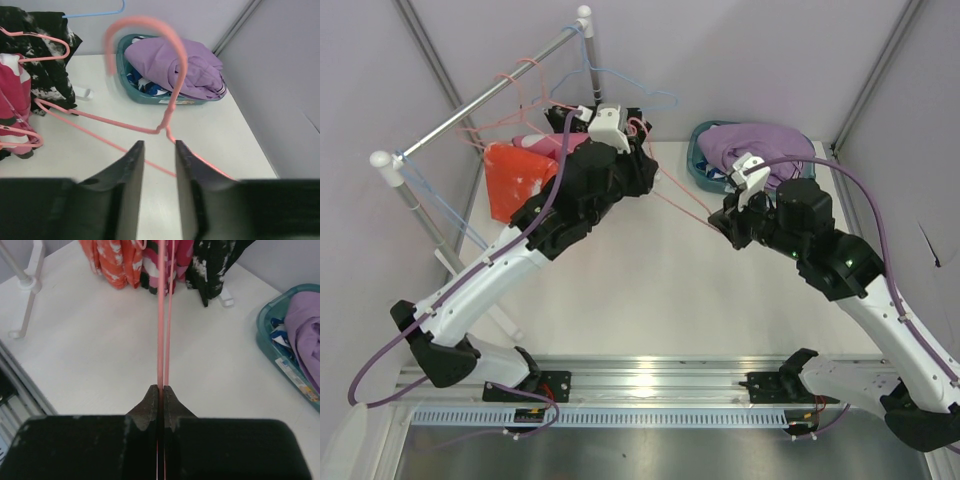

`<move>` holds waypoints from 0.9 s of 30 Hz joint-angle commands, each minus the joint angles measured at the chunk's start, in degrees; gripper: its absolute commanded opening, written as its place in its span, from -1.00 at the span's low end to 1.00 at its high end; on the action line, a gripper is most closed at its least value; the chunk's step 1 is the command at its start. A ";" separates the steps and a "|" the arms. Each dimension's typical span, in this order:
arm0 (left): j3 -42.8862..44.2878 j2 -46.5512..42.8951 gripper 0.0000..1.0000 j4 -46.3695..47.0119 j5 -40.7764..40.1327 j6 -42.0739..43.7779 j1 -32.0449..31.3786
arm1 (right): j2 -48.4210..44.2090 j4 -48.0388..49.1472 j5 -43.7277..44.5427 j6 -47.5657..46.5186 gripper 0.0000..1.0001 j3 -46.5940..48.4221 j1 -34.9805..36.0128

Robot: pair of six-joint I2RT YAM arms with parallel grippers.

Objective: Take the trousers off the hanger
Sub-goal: Pass the hanger from the left arm to the right, then pass the hanger from the right arm to the left

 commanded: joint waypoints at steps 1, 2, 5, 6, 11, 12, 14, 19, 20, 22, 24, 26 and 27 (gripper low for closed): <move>0.56 -1.94 -0.21 0.94 1.76 -1.83 -0.38 | -1.02 6.42 3.21 1.82 -1.00 0.27 -0.14; 1.09 -2.03 0.01 0.50 1.76 -2.10 -0.38 | -1.11 7.38 2.77 1.56 -1.00 0.09 -0.05; 1.36 -2.82 0.35 -0.12 2.38 -3.50 -0.38 | -1.29 8.44 2.06 1.73 -1.00 0.09 0.21; 1.18 -3.17 0.44 -0.12 2.99 -5.16 -0.38 | -1.46 8.79 2.06 1.91 -1.00 0.35 0.39; -0.65 -6.41 0.99 0.75 2.64 -11.58 -0.38 | -2.52 11.25 3.03 3.05 -1.00 0.09 0.83; -1.45 -7.21 0.99 1.98 2.82 -13.77 -0.29 | -2.43 11.26 3.12 3.14 -1.00 0.09 0.83; -6.26 -8.88 0.99 6.44 4.22 -16.50 -0.38 | -1.99 11.25 3.64 3.57 -1.00 0.35 0.83; -9.98 -10.47 0.94 13.67 6.95 -26.78 -1.07 | -1.73 12.48 0.23 5.77 -1.00 0.62 0.92; -10.33 -10.12 0.91 14.55 7.56 -27.84 -1.34 | -1.99 13.18 -0.48 6.12 -1.00 0.53 0.92; -10.33 -8.80 0.88 17.27 7.91 -29.95 -2.65 | -2.43 13.71 -2.24 6.65 -1.00 0.27 1.09; -10.16 -7.75 0.86 19.29 6.87 -29.61 -3.88 | -2.69 14.24 -3.03 8.14 -1.00 -0.17 1.18; -8.66 -5.47 0.80 19.04 5.64 -30.31 -5.03 | -3.13 15.47 -3.47 9.37 -1.00 -0.61 1.36; -8.31 -4.85 0.79 18.78 5.11 -30.66 -5.38 | -3.31 15.91 -3.65 9.64 -1.00 -1.05 1.62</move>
